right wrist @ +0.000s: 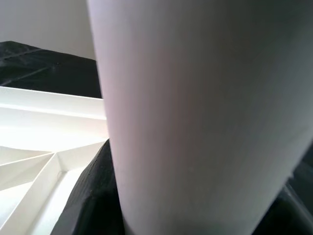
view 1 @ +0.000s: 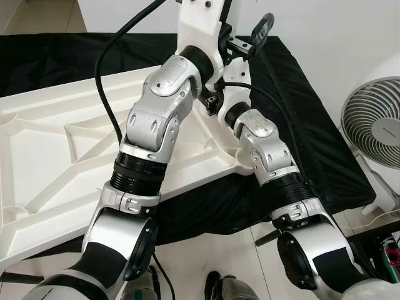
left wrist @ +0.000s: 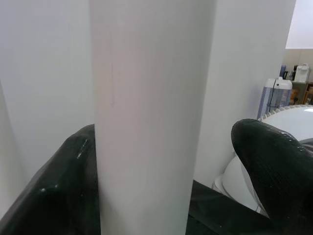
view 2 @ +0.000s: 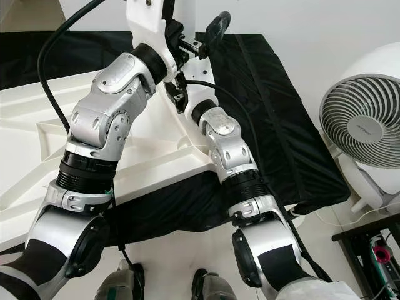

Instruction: Building children table

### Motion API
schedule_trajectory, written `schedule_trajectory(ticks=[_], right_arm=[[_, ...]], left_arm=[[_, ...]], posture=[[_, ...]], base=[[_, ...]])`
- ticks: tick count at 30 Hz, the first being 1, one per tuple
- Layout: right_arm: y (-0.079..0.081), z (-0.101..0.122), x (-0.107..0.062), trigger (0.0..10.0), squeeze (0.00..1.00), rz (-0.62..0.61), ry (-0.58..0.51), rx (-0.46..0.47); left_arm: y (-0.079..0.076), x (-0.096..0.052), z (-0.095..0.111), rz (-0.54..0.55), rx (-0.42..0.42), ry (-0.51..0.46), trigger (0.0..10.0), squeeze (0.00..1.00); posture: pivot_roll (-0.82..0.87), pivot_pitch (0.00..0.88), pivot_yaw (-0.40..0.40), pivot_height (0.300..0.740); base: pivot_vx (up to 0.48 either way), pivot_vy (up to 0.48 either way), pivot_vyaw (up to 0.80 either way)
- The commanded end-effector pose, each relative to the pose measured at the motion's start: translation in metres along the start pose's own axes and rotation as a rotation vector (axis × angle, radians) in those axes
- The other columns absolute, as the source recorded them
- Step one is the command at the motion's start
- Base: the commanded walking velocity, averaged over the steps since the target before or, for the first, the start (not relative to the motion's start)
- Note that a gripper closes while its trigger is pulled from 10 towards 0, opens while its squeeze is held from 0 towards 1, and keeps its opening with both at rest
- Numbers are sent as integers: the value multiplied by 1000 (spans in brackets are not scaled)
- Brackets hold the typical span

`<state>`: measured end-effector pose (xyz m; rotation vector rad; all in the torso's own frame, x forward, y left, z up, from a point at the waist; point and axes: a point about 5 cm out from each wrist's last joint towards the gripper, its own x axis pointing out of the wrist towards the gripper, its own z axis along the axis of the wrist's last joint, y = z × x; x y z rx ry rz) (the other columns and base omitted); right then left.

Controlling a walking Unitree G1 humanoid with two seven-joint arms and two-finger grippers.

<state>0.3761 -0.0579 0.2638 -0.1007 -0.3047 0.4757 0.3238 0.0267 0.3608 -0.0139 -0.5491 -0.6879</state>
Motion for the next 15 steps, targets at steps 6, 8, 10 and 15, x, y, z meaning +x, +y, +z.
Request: schedule_trajectory(ticks=[6, 8, 10, 15], right_arm=[[-10, -6, -5, 10000, 0, -91, 5, 61], [-12, -7, -7, 10000, 0, -108, 10, 61], [-14, -9, -9, 10000, 0, -125, 14, 67], [-26, -18, -24, 10000, 0, -219, 9, 83]], left_arm=[[9, -6, -1, 37, -55, 18, 10000, 169], [13, -7, -1, 50, -67, 20, 10000, 169], [16, -8, 0, 58, -80, 19, 10000, 0], [40, -17, -1, 115, -165, 21, 10000, 0]], posture=[[141, 114, -93, 740], [140, 112, -93, 740], [140, 110, -91, 740], [130, 94, -83, 740]], base=[[0, 0, 0], [0, 0, 0], [0, 0, 0], [0, 0, 0]])
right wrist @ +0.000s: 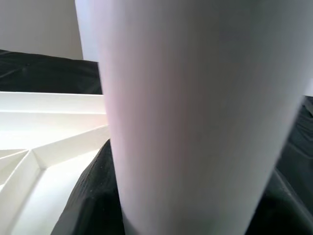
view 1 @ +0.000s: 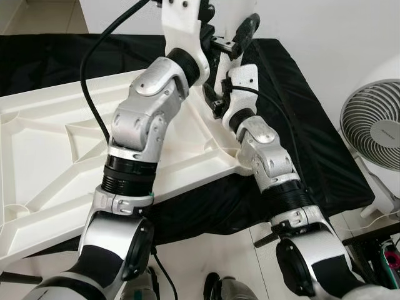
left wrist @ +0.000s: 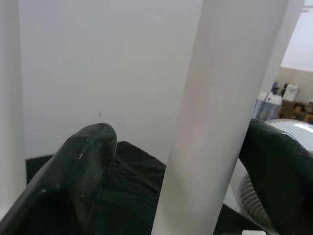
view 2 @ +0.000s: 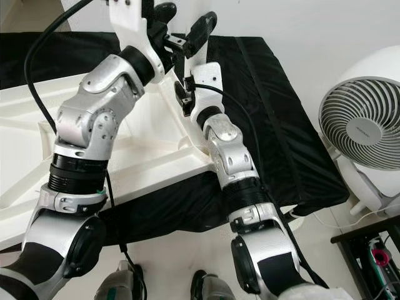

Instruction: Building children table

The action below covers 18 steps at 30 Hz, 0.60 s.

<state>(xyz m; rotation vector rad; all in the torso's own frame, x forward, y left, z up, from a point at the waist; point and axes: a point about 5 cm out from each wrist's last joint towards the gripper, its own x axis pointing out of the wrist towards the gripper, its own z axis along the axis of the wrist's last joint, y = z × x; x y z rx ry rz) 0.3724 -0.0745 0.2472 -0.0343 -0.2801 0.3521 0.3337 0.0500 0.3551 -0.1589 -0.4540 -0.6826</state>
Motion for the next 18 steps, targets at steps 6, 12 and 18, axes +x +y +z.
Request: schedule_trajectory(ticks=[6, 12, 18], right_arm=[[-25, -6, -19, 10000, 0, -132, -31, 29], [-29, -8, -33, 10000, 0, -170, -68, 45], [-33, -12, -45, 10000, 0, -214, -83, 64]], left_arm=[[35, -19, -4, 139, -18, -1, 10000, 0], [41, -32, -19, 178, -11, 29, 10000, 0], [50, -46, -39, 239, -27, 102, 10000, 0]], posture=[[124, 81, -76, 740], [120, 63, -67, 740], [117, 52, -61, 740]], base=[[0, 0, 0], [0, 0, 0], [0, 0, 0]])
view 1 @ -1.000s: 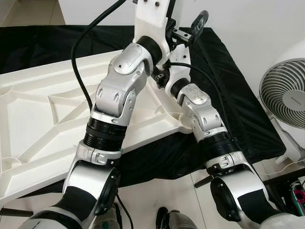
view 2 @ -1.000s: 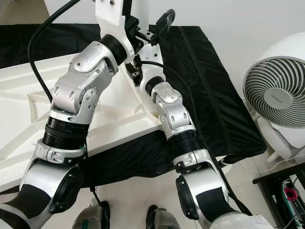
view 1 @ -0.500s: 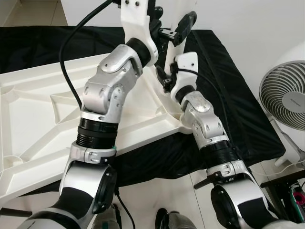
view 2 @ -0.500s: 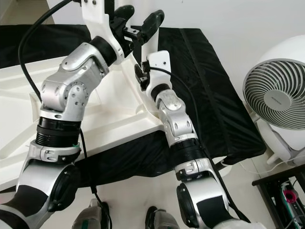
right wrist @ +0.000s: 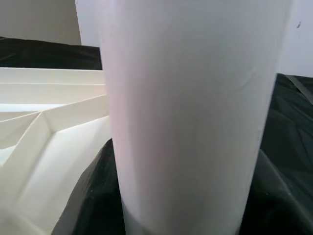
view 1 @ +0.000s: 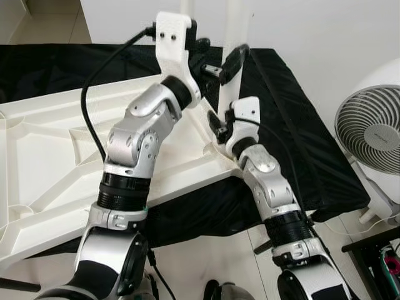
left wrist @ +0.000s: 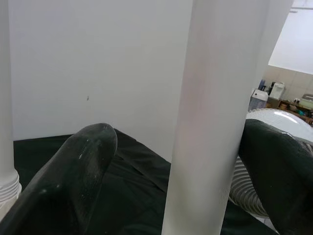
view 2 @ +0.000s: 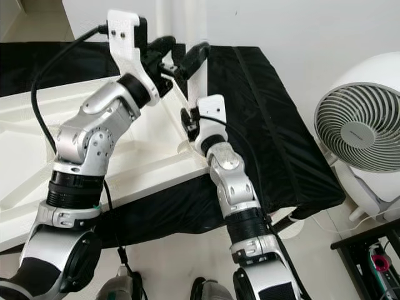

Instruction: Building children table

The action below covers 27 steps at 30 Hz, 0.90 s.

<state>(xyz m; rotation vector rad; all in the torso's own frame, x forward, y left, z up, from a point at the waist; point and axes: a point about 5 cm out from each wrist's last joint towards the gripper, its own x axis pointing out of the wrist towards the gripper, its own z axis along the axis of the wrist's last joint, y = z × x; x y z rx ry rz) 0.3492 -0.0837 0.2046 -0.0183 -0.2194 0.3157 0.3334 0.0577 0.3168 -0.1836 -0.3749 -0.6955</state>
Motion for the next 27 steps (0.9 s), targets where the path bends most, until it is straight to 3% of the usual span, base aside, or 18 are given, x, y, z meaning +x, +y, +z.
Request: schedule_trajectory(ticks=[1, 6, 11, 14, 21, 25, 27], right_arm=[[-36, 22, -10, 10000, 0, -173, -141, 50], [-39, 22, -10, 10000, 0, -174, -143, 51], [-42, 31, -2, 10000, 0, -173, -171, 33], [-42, 34, -1, 10000, 0, -174, -180, 32], [-44, 38, 0, 10000, 0, -189, -199, 34], [-46, 39, -1, 10000, 0, -196, -206, 37], [-46, 38, -3, 10000, 0, -201, -209, 36]], left_arm=[[44, -24, -7, 238, 15, 31, 10000, 0], [37, -20, 3, 184, 12, -5, 10000, 0], [4, -11, 27, -106, -77, -72, 10000, 0], [-5, -12, 30, -177, -85, -73, 10000, 0], [-17, -16, 26, -263, -62, -33, 10000, 0], [-12, -20, 15, -241, -54, 15, 10000, 0], [-1, -26, 0, -167, -26, 74, 10000, 0]], posture=[[117, 52, -61, 740], [121, 47, -55, 740], [132, 60, -23, 740], [132, 63, -15, 740], [140, 71, -9, 740], [143, 82, -11, 740], [145, 88, -17, 740]], base=[[0, 0, 0], [0, 0, 0], [0, 0, 0], [0, 0, 0], [0, 0, 0], [0, 0, 0], [0, 0, 0]])
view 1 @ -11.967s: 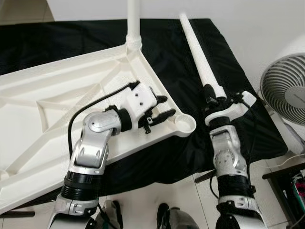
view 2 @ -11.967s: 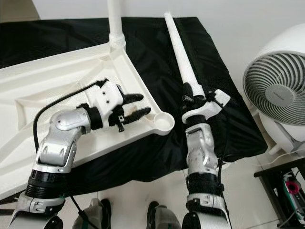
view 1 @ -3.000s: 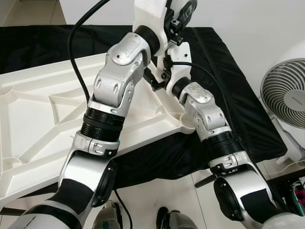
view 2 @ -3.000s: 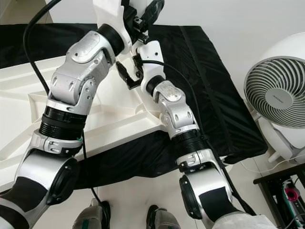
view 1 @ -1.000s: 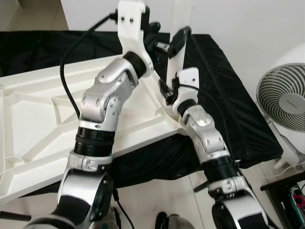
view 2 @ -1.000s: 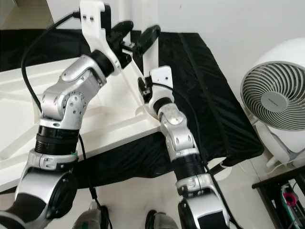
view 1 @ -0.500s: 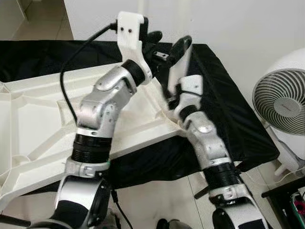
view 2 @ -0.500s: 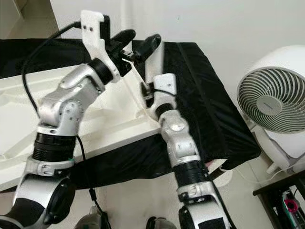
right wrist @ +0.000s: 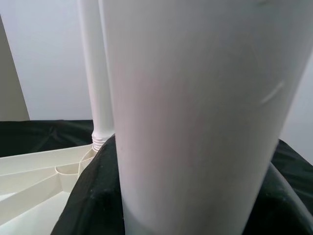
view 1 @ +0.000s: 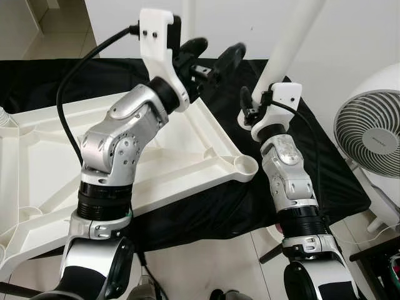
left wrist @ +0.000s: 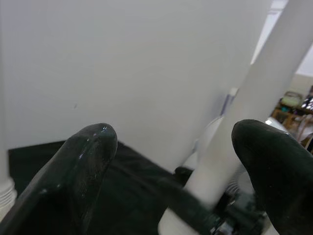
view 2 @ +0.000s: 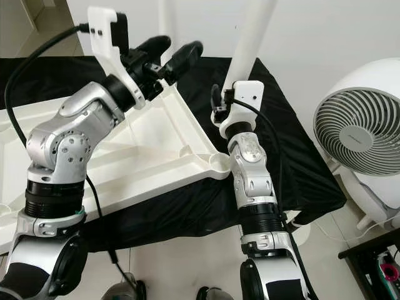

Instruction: Building children table

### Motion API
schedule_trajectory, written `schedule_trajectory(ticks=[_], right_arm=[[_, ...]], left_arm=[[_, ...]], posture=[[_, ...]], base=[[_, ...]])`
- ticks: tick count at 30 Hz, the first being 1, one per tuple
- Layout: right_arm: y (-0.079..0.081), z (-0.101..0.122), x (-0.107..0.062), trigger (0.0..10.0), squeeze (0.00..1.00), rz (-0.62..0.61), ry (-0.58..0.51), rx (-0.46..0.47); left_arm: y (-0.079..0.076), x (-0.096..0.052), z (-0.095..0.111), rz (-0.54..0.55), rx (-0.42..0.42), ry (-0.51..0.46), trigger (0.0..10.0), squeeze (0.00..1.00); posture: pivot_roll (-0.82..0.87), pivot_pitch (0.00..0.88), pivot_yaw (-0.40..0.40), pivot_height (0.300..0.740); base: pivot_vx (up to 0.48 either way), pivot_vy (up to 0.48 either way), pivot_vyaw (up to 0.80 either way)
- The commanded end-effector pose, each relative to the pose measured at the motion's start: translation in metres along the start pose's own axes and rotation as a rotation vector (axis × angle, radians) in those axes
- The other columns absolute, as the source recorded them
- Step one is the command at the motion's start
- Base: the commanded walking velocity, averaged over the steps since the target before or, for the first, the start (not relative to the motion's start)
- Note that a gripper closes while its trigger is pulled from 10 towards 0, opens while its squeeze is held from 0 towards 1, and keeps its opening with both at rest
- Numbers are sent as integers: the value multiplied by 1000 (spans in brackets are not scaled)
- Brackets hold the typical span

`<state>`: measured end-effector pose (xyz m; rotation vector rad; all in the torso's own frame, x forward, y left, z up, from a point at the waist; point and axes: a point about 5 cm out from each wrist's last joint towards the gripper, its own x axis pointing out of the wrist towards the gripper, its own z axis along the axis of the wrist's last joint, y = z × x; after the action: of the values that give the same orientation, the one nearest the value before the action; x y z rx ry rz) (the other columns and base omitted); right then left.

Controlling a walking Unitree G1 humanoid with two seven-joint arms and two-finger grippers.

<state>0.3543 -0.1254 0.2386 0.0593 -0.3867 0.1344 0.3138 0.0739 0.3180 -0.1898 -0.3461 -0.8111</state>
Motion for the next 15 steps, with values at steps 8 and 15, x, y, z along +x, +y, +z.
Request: schedule_trajectory(ticks=[8, 15], right_arm=[[-6, -1, -10, 10000, 0, -32, -7, 21], [-5, -8, -21, 10000, 0, -34, 12, 14]], left_arm=[[11, -19, -37, 20, 32, 114, 10000, 0], [10, -35, -62, 10, 81, 177, 10000, 0]], posture=[[153, 106, -50, 740], [142, 115, -62, 740]], base=[[0, 0, 0], [0, 0, 0]])
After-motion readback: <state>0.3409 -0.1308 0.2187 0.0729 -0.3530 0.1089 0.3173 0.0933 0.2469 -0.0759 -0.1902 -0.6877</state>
